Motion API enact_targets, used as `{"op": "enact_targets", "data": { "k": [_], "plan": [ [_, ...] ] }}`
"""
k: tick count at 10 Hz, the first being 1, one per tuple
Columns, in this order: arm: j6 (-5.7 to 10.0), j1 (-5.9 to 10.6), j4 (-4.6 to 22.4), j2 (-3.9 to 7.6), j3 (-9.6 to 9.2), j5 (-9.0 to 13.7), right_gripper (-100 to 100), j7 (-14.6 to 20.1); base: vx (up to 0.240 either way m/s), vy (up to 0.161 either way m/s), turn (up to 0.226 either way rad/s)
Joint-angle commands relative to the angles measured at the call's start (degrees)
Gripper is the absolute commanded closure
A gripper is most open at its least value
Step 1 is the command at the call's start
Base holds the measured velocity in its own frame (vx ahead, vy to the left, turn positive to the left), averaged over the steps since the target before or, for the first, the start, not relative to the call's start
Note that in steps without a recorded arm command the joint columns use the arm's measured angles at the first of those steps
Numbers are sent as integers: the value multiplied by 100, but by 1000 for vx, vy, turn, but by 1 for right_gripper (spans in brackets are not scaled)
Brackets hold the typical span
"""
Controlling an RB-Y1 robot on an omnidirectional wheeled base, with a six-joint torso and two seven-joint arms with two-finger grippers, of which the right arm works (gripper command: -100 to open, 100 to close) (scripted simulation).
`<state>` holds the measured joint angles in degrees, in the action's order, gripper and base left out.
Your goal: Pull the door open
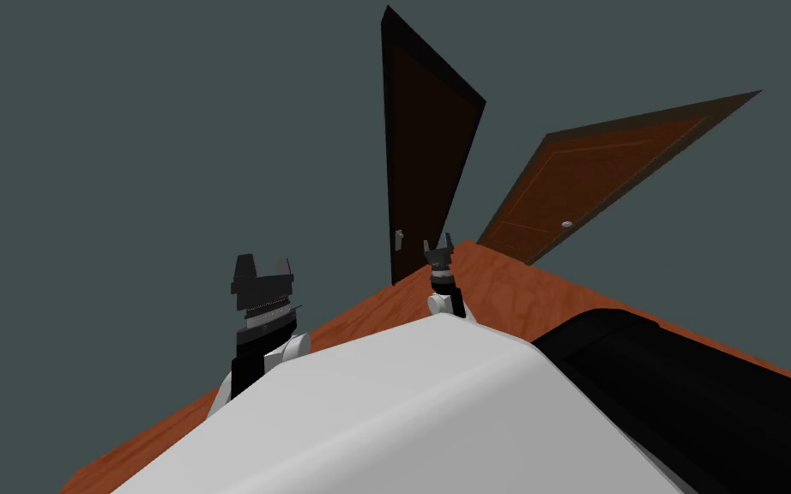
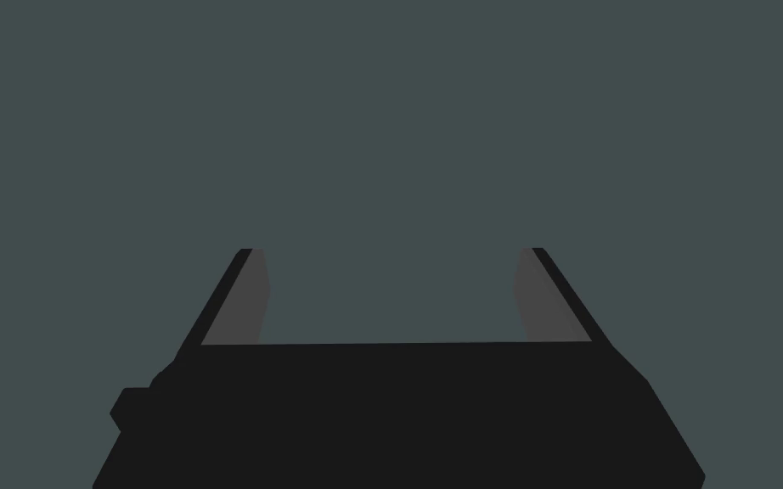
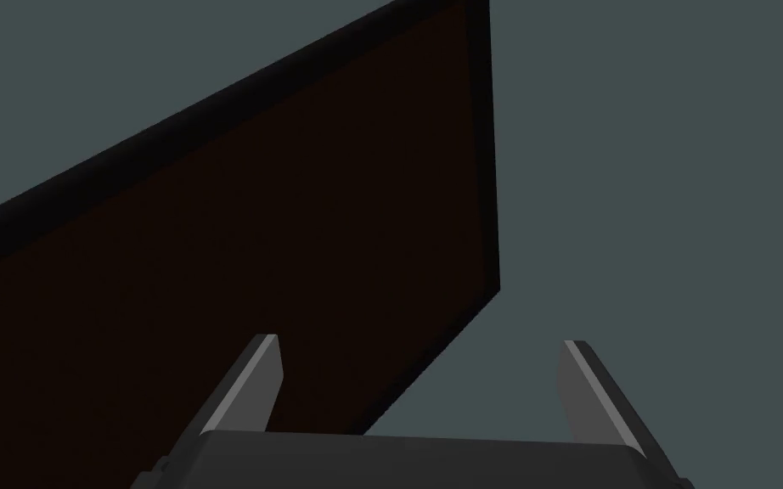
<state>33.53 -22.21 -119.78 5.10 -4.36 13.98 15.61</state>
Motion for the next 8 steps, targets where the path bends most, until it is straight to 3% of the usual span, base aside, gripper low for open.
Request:
{"op": "enact_targets", "data": {
  "k": [1,8],
  "plan": [
    [-59,119,203,56,-34,246,-100,141,58,-108,164],
    [-187,683,1296,315,-219,1400,-100,793,40,-112,180]
  ]
}}
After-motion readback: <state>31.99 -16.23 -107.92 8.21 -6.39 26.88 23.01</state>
